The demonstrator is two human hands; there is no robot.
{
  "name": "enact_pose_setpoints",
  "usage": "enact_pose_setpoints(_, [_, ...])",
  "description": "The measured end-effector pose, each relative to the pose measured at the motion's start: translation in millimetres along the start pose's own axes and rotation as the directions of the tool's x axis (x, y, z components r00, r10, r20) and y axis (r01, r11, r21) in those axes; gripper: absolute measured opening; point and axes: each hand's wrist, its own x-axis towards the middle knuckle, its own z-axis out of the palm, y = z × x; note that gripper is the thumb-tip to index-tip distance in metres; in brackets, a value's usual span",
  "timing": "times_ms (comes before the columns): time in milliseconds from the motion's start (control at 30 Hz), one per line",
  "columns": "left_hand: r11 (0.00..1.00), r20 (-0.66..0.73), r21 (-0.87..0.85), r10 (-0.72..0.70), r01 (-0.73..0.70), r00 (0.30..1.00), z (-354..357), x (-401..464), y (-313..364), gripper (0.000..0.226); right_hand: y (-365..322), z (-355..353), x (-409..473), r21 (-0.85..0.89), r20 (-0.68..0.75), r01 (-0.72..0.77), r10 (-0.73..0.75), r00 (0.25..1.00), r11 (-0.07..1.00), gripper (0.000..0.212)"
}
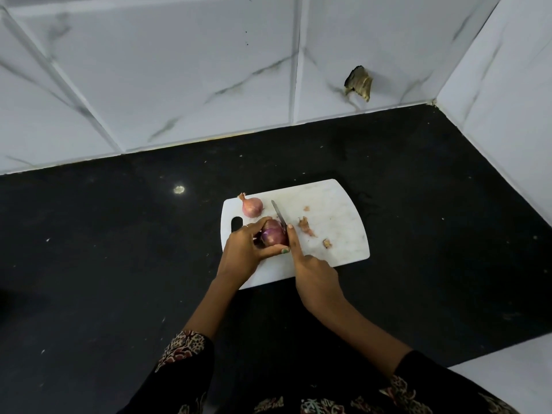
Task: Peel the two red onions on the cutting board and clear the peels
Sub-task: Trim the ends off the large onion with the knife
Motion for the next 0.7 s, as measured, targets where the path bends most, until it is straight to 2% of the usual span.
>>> enact_pose_setpoints(233, [0.999,0.000,-0.001,-0.047,0.047,0.999,-18,-5,-15,0.066,16,-6,8,0.201,0.033,-0.074,0.069,0.997,0.977,0.076])
enact_pose_setpoints(400, [0.996,0.011,0.046,-0.077,0.077,0.997,-25,-8,-21,0.063,29,-9,10,0.381,-0.139,-0.062,0.124,0.983,0.923,0.053])
enact_pose_setpoints(467, [0.994,0.005,0.065,-0.088,0.087,0.996,-24,-8,-19,0.069,31,-13,12,0.360,-0.201,-0.057,0.137,0.970,0.931,0.039])
enact_pose_setpoints(567, [0.992,0.004,0.084,-0.098,0.098,0.995,-20,-7,-16,0.077,33,-17,15,0.295,-0.251,-0.089,0.167,0.953,0.951,0.028])
enact_pose_setpoints(700, [0.991,0.016,0.090,-0.099,0.098,0.995,-15,-4,-13,0.076,46,-21,25,0.261,-0.336,-0.148,0.233,0.913,0.954,0.013])
